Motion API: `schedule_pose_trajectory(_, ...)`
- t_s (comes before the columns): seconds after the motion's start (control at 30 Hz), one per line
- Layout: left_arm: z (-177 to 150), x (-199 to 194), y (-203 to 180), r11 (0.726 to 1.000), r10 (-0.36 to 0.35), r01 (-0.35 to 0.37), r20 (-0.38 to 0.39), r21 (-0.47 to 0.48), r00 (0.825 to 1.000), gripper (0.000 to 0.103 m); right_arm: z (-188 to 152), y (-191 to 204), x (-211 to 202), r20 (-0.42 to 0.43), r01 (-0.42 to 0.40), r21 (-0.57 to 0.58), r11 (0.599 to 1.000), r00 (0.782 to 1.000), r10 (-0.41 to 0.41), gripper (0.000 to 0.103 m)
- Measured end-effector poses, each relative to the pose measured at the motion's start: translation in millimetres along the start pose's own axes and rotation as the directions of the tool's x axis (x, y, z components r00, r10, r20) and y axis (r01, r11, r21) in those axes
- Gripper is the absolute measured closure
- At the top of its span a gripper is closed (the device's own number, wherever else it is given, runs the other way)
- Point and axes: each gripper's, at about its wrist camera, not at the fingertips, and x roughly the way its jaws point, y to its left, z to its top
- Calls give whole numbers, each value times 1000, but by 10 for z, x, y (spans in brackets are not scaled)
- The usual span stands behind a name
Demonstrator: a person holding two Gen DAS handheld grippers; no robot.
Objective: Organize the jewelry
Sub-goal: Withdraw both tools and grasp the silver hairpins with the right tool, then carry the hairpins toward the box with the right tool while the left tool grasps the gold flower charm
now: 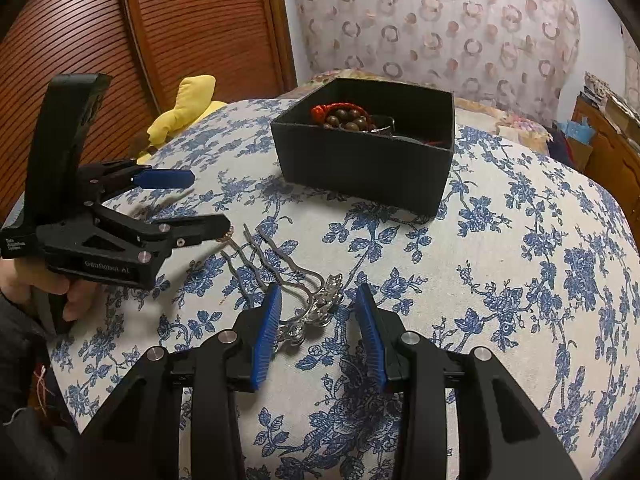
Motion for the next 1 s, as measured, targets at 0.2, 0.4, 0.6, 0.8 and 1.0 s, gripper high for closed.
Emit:
schedule_pose_trajectory(0.2, -8, 71, -37, 1000, 2, -2, -39, 19, 999, 12, -5, -106, -75, -6, 16, -17, 1000, 1000, -16, 89)
schedule_pose_trajectory(0.4, -18, 82, -84, 999, 10, -8, -48, 39, 999, 8, -39, -253, -133, 1, 52, -12, 999, 999, -52, 89)
schedule_pose_trajectory(0.6, -19, 59, -118, 998, 18, -15, -38, 56, 999, 9, -61, -319, -165, 16, 60, -3, 998, 998, -60, 92)
schedule_pose_trajectory(0.8, -19, -8, -267, 996, -30, 32, -23, 80, 999, 46, -52, -329, -219, 38, 55, -6, 998, 998, -55, 100)
schedule_pose_trajectory(1.0, 38, -2, -314, 996, -54, 55, -19, 76, 998, 90, -30, -321, -279, 70, 43, -2, 999, 997, -43, 101)
